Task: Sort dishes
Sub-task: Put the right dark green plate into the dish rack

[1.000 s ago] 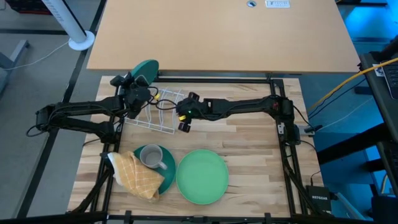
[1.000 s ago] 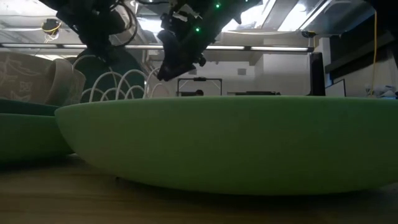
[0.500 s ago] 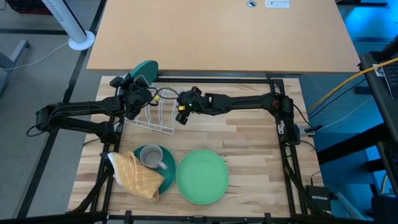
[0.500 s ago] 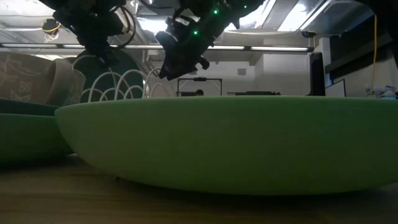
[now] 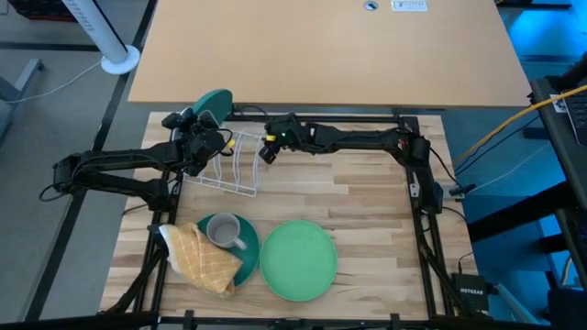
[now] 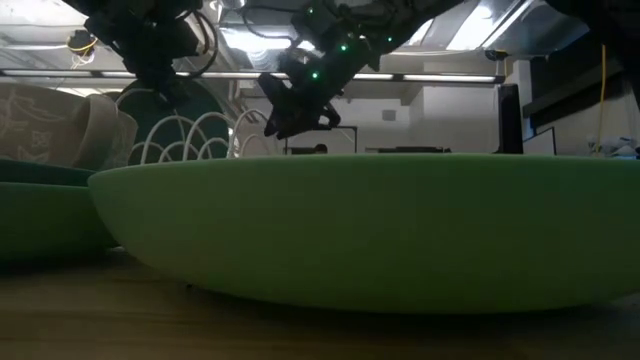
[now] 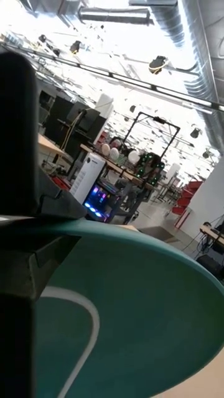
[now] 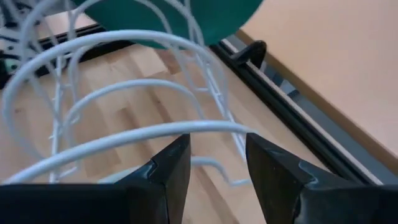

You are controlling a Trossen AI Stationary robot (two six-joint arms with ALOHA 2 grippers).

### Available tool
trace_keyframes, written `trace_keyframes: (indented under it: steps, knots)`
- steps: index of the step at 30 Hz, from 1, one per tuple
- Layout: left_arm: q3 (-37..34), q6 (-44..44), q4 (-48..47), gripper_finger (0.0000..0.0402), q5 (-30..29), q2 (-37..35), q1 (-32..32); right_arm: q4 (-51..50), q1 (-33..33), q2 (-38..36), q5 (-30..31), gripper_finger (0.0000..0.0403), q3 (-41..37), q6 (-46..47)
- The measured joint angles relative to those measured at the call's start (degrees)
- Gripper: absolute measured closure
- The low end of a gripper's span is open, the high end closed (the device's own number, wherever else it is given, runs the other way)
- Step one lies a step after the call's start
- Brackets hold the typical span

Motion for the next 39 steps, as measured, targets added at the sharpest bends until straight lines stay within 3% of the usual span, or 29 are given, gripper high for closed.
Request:
trace_keyframes:
  steps: [11,24,34,39]
  knots:
    - [0.0,0.6,-0.4,0.0399,0.0,0.0,-0.1,0.9,-3.6,1.7,2.2,0.0244,0.0,0.3]
    - [0.0,-3.2,-0.5,0.0395,-0.2,0.0,-5.3,4.5,-6.6,2.4,2.6,0.0244,0.0,1.5]
    - [0.0,-3.7,-0.9,0.0395,0.3,0.0,-5.3,2.1,-5.2,2.4,0.6,0.0244,0.0,-3.7]
    - [0.0,-5.6,-4.5,0.0394,0.2,0.0,-5.3,-4.1,-5.4,-0.8,1.3,0.0244,0.0,-4.9]
